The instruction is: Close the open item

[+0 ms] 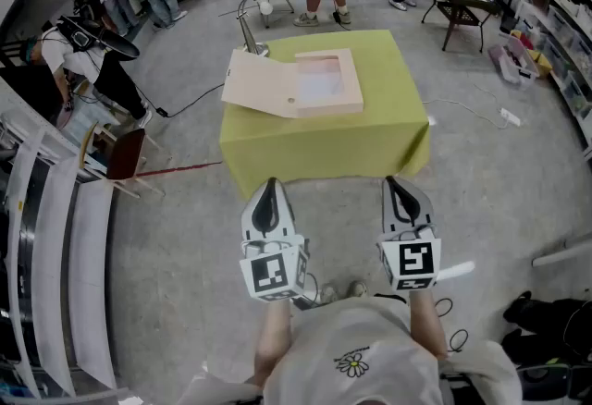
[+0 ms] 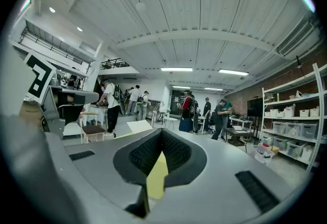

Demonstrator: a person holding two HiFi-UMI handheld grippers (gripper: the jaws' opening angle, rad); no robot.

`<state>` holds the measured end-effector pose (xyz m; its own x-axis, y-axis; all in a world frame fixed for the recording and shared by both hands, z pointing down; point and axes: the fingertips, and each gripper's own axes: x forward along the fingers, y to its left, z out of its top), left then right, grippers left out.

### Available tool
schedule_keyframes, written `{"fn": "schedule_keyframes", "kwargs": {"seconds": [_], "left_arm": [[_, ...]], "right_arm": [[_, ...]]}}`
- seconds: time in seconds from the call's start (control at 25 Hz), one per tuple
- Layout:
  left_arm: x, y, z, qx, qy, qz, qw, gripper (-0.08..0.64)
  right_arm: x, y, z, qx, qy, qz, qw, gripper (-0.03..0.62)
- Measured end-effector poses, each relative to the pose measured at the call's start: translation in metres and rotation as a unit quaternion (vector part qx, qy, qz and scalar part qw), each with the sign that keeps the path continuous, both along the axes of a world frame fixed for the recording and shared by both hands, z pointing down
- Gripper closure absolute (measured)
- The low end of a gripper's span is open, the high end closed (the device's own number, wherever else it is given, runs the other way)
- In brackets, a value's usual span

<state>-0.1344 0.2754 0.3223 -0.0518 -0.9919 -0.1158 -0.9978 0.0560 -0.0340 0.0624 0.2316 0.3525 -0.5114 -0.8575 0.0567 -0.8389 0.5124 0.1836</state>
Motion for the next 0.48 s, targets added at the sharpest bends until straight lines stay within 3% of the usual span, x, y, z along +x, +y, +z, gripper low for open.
{"fn": "schedule_keyframes", "kwargs": {"seconds": [0.48], "left_arm": [[0.0053,-0.0056,0.0007,0.001,0.006,-0.001,1.0000,0.546]], "right_arm": [[-0.0001,-0.0032,-0.0028,0.002,-0.001,-0.015,1.000,0.580]]}}
